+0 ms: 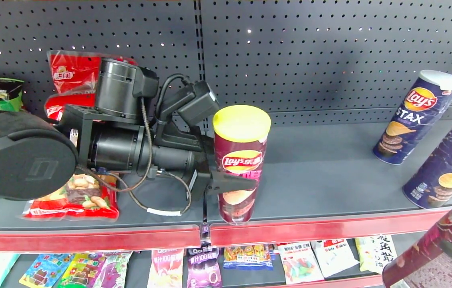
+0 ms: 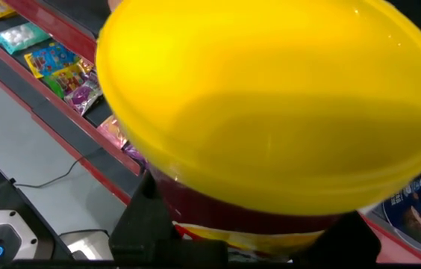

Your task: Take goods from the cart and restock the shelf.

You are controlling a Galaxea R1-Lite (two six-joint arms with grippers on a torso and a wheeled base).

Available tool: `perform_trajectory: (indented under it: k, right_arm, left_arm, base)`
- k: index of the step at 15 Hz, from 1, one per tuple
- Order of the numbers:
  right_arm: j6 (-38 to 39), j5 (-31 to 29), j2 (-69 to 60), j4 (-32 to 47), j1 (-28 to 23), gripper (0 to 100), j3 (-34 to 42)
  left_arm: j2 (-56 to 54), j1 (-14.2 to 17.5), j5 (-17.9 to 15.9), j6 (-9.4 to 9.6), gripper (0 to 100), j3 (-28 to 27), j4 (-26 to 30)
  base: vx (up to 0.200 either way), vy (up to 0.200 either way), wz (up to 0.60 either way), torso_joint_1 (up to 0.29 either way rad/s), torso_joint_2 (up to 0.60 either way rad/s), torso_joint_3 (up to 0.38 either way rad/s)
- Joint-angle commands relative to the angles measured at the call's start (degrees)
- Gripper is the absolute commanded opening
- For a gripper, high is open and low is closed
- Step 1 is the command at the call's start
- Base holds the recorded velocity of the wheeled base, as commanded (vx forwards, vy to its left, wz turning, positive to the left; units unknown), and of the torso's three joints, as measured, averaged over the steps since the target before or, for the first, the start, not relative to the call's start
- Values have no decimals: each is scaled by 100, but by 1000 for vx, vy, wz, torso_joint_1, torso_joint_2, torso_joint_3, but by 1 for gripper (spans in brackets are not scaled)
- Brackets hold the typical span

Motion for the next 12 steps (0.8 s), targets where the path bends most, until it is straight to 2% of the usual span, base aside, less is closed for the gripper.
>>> perform_trajectory:
  k: [1,4,10,12]
  right_arm:
    - [-10,13,248,-24,14,0,-135]
    - [-2,57,723,-33,32,0,-477]
    - [7,426,2674,-68,5,0,-2183]
    - [42,470,3377,-437,-65,0,-2622]
  left_arm:
    - [-2,1,22,10,100,-11,-59]
    - [-169,133,145,10,100,156,-59]
    - [-1531,854,154,1,100,1844,-59]
    - [-2173,1082,154,-43,100,2512,-59]
  base:
    - [0,0,0,0,0,0]
    - [0,0,0,0,0,0]
    - [0,0,0,0,0,0]
    - [0,0,0,0,0,0]
